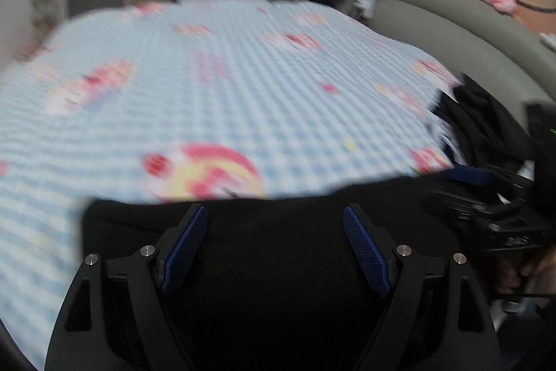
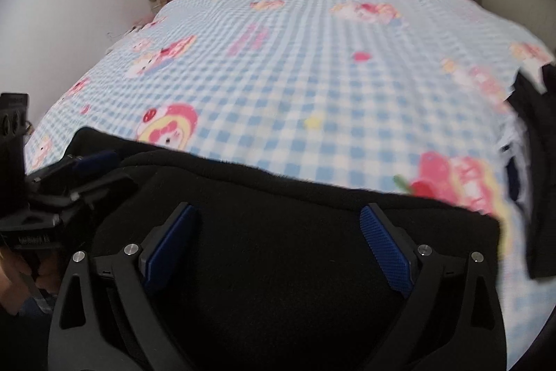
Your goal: Fold clothes
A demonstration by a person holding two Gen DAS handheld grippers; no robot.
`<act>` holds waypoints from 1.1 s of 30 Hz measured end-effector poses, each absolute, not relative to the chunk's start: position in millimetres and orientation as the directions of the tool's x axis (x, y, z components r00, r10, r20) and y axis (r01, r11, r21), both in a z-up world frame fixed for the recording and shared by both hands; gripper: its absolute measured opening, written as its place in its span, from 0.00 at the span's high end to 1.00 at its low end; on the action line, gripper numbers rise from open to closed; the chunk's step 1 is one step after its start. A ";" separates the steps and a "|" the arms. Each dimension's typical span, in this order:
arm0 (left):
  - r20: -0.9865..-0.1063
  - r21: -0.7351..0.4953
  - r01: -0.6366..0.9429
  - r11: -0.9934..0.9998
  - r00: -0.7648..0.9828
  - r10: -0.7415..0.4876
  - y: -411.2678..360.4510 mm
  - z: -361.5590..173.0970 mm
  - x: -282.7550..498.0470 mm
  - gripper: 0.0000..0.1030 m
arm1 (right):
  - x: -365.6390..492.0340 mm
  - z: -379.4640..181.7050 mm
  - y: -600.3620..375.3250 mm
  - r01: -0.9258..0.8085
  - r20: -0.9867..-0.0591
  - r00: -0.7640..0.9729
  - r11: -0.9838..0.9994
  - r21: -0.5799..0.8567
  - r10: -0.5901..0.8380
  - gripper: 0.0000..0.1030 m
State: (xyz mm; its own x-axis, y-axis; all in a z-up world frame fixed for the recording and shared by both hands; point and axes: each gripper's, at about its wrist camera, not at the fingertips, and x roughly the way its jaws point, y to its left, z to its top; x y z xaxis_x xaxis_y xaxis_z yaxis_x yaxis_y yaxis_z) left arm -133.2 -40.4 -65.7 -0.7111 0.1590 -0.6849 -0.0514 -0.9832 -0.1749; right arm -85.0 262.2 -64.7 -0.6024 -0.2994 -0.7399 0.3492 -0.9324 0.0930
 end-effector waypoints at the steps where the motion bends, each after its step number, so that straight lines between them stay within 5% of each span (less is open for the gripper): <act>1: -0.687 -0.187 -0.031 -0.982 -0.711 0.153 -49.4 -64.9 -132.6 0.19 | -82.5 -59.4 267.0 0.332 -0.730 -0.629 -0.942 0.058 -0.266 0.07; 11: -0.614 -0.466 -0.028 -0.884 -0.709 0.346 -127.9 -105.5 -119.2 0.42 | -99.6 -92.4 329.0 0.253 -0.733 -0.600 -0.945 0.207 -0.321 0.10; 16: -0.557 -0.618 0.008 -0.786 -0.710 0.431 -160.4 -120.4 -125.3 0.68 | -103.3 -94.4 353.1 0.210 -0.716 -0.597 -0.932 0.296 -0.362 0.30; 21: -0.581 -0.619 0.038 -0.785 -0.695 0.425 -165.9 -116.7 -127.9 0.70 | -106.0 -95.2 368.6 0.190 -0.721 -0.589 -0.930 0.315 -0.365 0.35; 23: -0.642 -0.508 0.069 -0.859 -0.694 0.324 -160.7 -105.1 -124.8 0.70 | -105.8 -94.1 375.5 0.160 -0.732 -0.585 -0.935 0.318 -0.349 0.35; 24: -0.675 -0.428 0.088 -0.899 -0.693 0.253 -156.8 -98.0 -122.6 0.65 | -103.8 -92.0 381.2 0.119 -0.745 -0.594 -0.950 0.290 -0.302 0.20; 25: -0.700 -0.334 0.118 -0.935 -0.696 0.162 -152.8 -90.3 -119.5 0.30 | -101.2 -89.5 387.4 0.071 -0.759 -0.604 -0.965 0.253 -0.243 0.02; 26: -0.712 -0.218 0.166 -0.962 -0.701 0.040 -148.6 -81.4 -114.7 0.17 | -98.6 -86.9 393.7 0.023 -0.770 -0.610 -0.976 0.215 -0.184 0.04; 27: -0.706 -0.149 0.188 -0.971 -0.708 -0.029 -145.6 -73.1 -109.1 0.16 | -93.7 -81.9 396.1 0.016 -0.764 -0.618 -0.975 0.223 -0.185 0.10; 33: -0.626 -0.161 -0.006 -0.987 -0.772 0.107 -96.8 -35.8 -70.8 0.16 | -56.6 -56.5 374.4 0.089 -0.720 -0.643 -0.960 0.267 -0.260 0.12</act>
